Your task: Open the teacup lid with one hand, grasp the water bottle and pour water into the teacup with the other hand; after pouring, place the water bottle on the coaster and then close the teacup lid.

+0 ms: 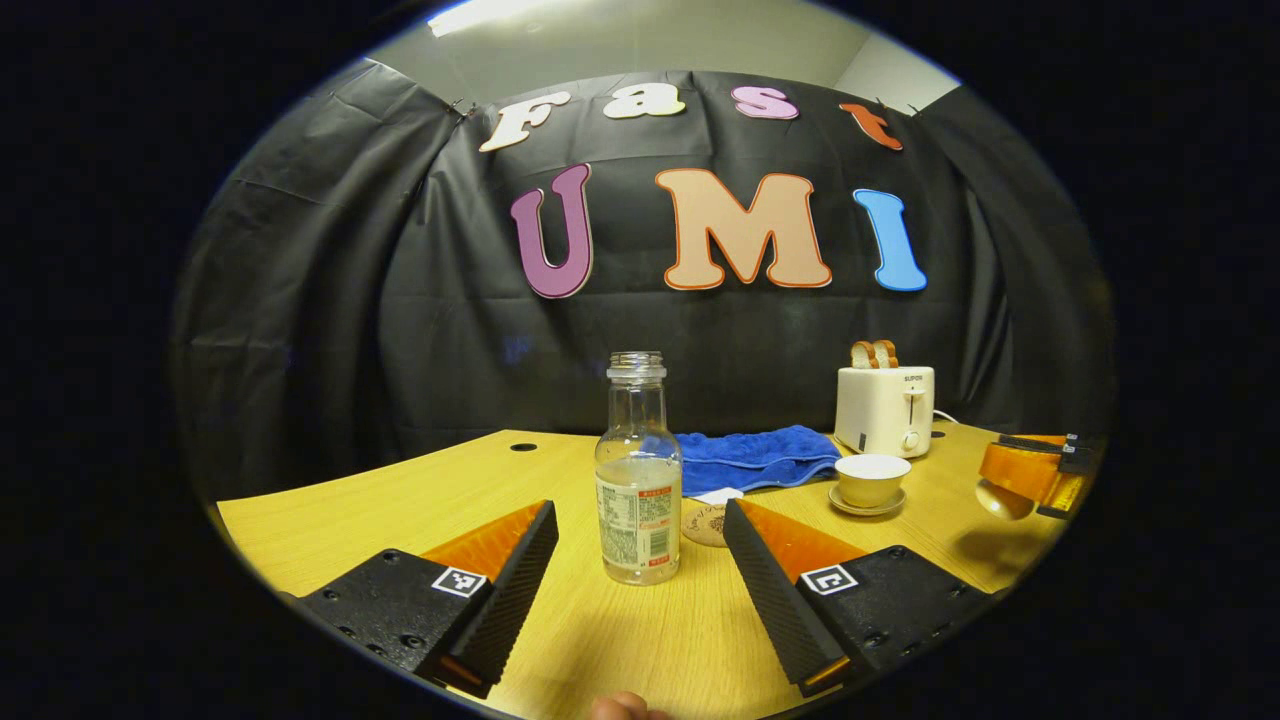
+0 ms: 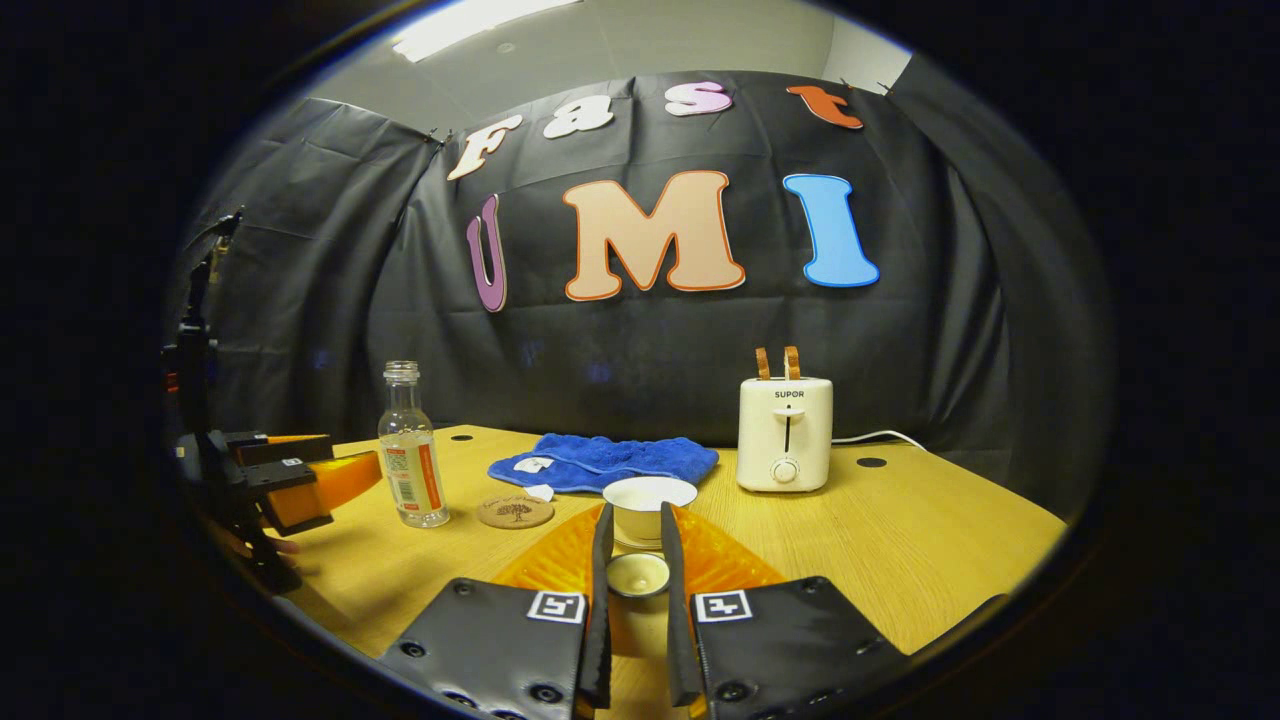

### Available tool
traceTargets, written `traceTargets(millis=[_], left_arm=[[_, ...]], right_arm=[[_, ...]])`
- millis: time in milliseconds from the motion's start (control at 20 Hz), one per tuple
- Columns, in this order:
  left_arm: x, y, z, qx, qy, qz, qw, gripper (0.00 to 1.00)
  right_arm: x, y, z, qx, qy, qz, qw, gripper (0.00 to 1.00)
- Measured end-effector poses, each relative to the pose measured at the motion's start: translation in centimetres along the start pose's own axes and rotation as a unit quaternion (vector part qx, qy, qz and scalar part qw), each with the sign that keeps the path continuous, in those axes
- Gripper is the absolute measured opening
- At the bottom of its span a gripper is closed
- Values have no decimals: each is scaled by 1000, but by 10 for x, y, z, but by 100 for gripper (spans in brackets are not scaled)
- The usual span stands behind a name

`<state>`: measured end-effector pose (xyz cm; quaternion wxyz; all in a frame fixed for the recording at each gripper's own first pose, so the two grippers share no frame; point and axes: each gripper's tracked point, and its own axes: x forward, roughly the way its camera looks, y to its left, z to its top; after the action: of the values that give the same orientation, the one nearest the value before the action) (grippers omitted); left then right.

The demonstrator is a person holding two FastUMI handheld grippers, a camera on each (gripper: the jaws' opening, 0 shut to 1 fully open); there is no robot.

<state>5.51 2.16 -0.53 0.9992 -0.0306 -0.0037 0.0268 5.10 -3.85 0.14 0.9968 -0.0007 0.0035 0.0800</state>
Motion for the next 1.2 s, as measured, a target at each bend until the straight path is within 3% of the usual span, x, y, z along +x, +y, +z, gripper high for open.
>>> traceTargets(millis=[300,950,1050,1100,1200], left_arm=[[44,1,-2,1,3,0,1000,97],[92,5,-2,1,0,2,1000,97],[94,4,-1,2,2,1,1000,85],[96,6,-1,1,1,4,1000,75],[96,7,-2,0,0,6,1000,72]], right_arm=[[0,1,0,0,0,0,1000,26],[0,3,0,0,1,3,1000,26],[-1,2,1,0,1,2,1000,26],[-2,2,0,0,0,2,1000,25],[-2,2,0,0,0,1,1000,26]])
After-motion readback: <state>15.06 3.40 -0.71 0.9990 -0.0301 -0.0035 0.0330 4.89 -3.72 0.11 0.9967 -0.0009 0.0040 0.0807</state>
